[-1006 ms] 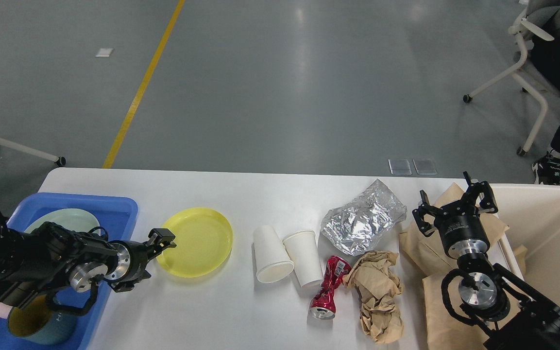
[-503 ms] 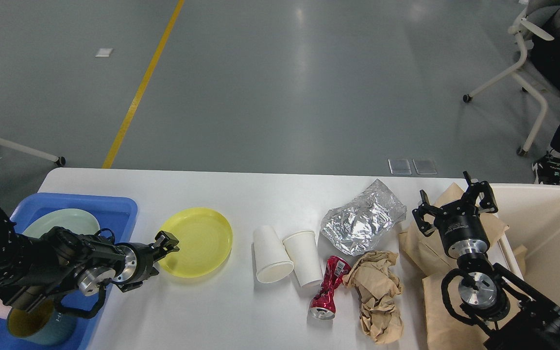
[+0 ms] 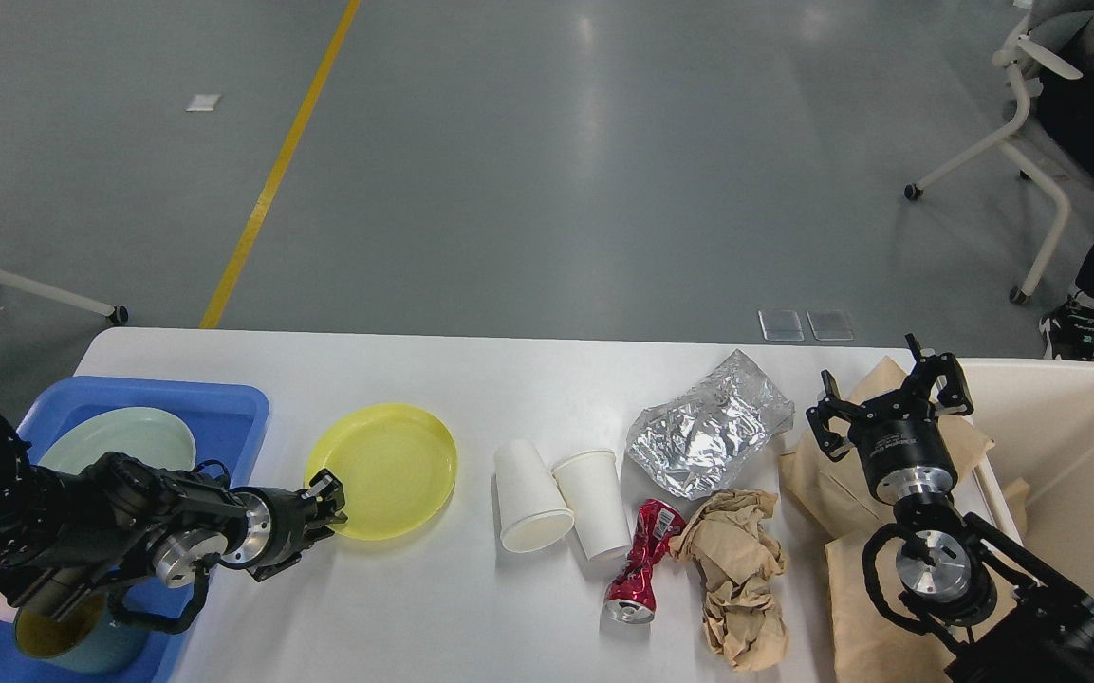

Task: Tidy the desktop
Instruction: 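Grasp the edge of the yellow plate with the left gripper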

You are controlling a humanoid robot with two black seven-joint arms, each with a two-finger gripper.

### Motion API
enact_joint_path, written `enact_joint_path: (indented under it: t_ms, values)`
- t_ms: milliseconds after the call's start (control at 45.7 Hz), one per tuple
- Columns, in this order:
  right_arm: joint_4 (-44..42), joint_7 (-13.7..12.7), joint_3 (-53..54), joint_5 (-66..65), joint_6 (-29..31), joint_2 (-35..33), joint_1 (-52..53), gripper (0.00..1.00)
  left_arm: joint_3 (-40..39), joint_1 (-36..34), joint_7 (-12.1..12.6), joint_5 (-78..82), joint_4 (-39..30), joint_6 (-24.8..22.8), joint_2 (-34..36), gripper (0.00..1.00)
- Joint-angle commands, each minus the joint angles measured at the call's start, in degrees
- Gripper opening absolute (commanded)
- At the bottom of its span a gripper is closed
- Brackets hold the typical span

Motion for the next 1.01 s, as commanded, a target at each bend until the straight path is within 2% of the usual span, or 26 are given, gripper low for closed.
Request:
enact_joint_path:
  t_ms: [0, 66, 263, 372, 525, 984]
  values:
    - [0.0, 0.0, 0.0, 0.0, 0.0, 0.1, 0.0, 1.0, 0.1, -0.1, 0.0, -0.1, -0.1, -0.8, 0.0, 0.1]
    - [0.0, 0.0, 0.0, 0.0, 0.0, 0.1, 0.0, 1.0, 0.2, -0.2, 0.2, -0.1, -0.3, -1.0, 0.0, 0.01]
    - [0.0, 0.0, 0.0, 0.0, 0.0, 0.1, 0.0, 1.0, 0.2, -0.4, 3.7, 0.0, -0.5, -1.0, 0.5, 0.0]
    - [0.0, 0.0, 0.0, 0.0, 0.0, 0.1, 0.0, 1.0, 0.2, -0.8, 3.7, 0.0, -0.8, -1.8, 1.2, 0.0]
    - [0.0, 0.0, 0.0, 0.0, 0.0, 0.1, 0.0, 1.0, 0.5, -1.6, 3.8, 0.0, -0.8, -5.8, 2.9, 0.0]
    - [0.0, 0.0, 0.0, 0.0, 0.0, 0.1, 0.0, 1.0, 1.0, -4.5, 5.0, 0.0, -3.8, -7.2, 4.7, 0.0]
